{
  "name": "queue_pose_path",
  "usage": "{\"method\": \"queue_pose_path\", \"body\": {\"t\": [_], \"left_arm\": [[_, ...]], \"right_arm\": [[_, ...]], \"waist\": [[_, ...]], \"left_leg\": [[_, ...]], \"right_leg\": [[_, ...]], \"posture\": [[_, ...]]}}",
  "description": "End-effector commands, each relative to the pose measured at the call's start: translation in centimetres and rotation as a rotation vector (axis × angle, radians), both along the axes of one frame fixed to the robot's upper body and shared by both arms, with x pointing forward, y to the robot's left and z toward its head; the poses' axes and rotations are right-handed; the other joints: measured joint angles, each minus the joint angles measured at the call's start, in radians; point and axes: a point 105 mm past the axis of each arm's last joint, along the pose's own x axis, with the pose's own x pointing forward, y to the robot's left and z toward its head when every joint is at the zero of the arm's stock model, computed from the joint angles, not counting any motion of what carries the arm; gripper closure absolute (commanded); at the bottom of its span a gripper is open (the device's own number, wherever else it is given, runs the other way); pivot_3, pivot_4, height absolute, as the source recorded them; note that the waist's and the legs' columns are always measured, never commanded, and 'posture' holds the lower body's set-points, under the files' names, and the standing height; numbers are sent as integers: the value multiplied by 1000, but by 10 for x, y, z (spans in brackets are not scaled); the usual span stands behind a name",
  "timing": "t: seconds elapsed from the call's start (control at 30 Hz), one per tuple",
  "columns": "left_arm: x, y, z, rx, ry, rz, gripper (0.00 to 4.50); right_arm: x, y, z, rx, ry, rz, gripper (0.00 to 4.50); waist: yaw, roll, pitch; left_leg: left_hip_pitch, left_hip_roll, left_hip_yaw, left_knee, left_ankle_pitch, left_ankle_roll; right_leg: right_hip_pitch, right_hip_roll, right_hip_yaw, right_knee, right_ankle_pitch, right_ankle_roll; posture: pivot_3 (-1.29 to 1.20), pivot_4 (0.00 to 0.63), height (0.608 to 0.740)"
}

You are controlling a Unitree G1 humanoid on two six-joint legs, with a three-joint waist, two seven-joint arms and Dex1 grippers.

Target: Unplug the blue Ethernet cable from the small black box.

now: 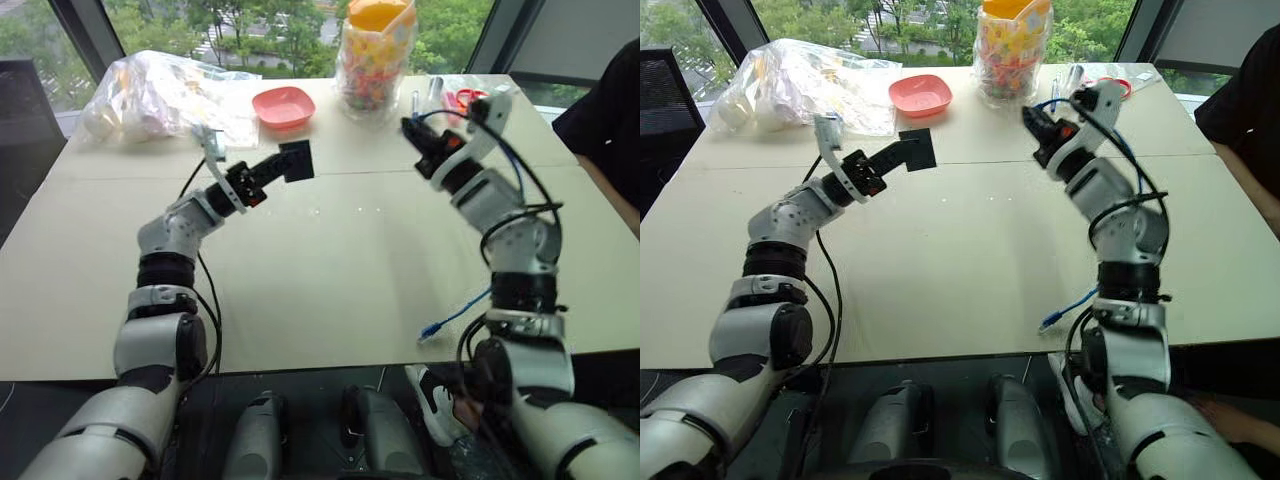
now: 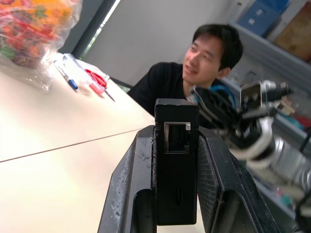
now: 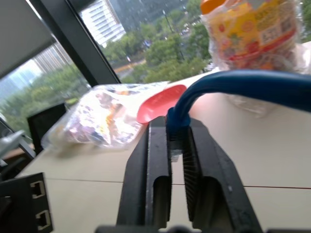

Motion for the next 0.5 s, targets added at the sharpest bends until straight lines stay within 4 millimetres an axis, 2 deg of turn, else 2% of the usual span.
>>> {"method": "queue_pose_path", "body": {"t": [0.03,0.17,0.27,0.33,0.47,0.5], "left_arm": [[-7,-15,22,67,-182,27,4021],[-9,-30,17,139,-259,61,4021],[-9,-41,8,177,-290,90,4021],[1,-43,5,180,-284,172,4021],[6,-51,-1,176,-274,200,4021],[7,-54,-4,182,-269,200,4021]], "right_arm": [[14,-14,-32,-92,102,-47,4380],[23,-28,-67,-179,180,-78,4380],[25,-35,-77,-193,191,-94,3274],[26,-37,-80,-184,199,-90,2356],[23,-29,-75,-154,186,-42,226],[18,-24,-76,-158,189,-16,28]], "waist": [[-2,0,0],[-3,0,0],[-2,0,0],[-1,0,0],[-2,0,0],[-3,0,0]], "left_leg": [[0,0,0,0,0,1],[0,0,5,-1,-1,2],[0,-1,6,0,-1,2],[0,-1,6,1,-1,2],[0,-1,5,1,-1,2],[0,0,5,1,-1,2]], "right_leg": [[0,0,0,0,-1,0],[-1,1,1,1,-1,0],[-1,0,1,1,-1,1],[-1,0,1,1,-1,1],[0,0,1,1,-1,1],[0,0,1,1,-1,1]], "posture": [[0,150,740],[0,150,740],[0,150,740],[0,150,740],[0,150,740],[0,150,740]]}}
